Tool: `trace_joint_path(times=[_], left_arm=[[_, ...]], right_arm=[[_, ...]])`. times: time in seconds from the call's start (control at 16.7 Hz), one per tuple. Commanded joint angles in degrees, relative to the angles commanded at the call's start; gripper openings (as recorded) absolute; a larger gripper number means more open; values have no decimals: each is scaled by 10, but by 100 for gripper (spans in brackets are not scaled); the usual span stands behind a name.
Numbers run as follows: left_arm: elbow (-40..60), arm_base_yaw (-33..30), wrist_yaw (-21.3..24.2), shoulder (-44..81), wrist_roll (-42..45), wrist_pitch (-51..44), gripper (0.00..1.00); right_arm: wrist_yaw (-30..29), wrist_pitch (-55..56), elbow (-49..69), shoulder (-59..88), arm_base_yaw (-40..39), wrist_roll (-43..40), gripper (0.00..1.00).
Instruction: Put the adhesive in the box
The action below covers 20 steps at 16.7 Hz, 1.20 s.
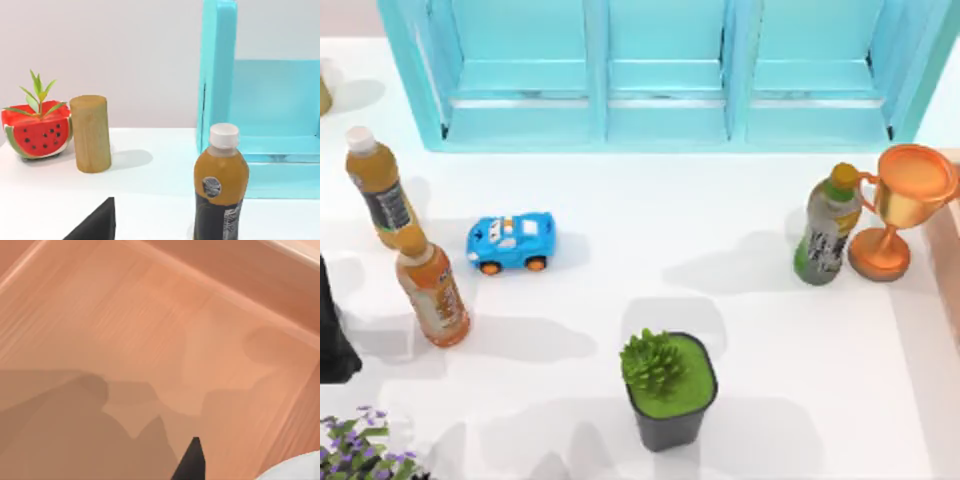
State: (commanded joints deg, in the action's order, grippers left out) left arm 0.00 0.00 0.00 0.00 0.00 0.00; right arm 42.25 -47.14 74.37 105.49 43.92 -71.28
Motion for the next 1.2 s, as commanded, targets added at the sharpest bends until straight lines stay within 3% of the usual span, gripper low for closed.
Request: trace_joint_path(times=[0.3, 0.54, 0.96, 1.2], left_arm=[[0, 0, 0, 0, 0, 0, 100], [0, 0, 0, 0, 0, 0, 100], [0, 0, 0, 0, 0, 0, 100], [0, 0, 0, 0, 0, 0, 100]], right_arm=[[117, -92, -75, -34, 49, -196, 0], [184, -132, -116, -48, 70, -288, 0], [193, -135, -121, -47, 69, -299, 0], [192, -89, -140, -49, 53, -264, 0]])
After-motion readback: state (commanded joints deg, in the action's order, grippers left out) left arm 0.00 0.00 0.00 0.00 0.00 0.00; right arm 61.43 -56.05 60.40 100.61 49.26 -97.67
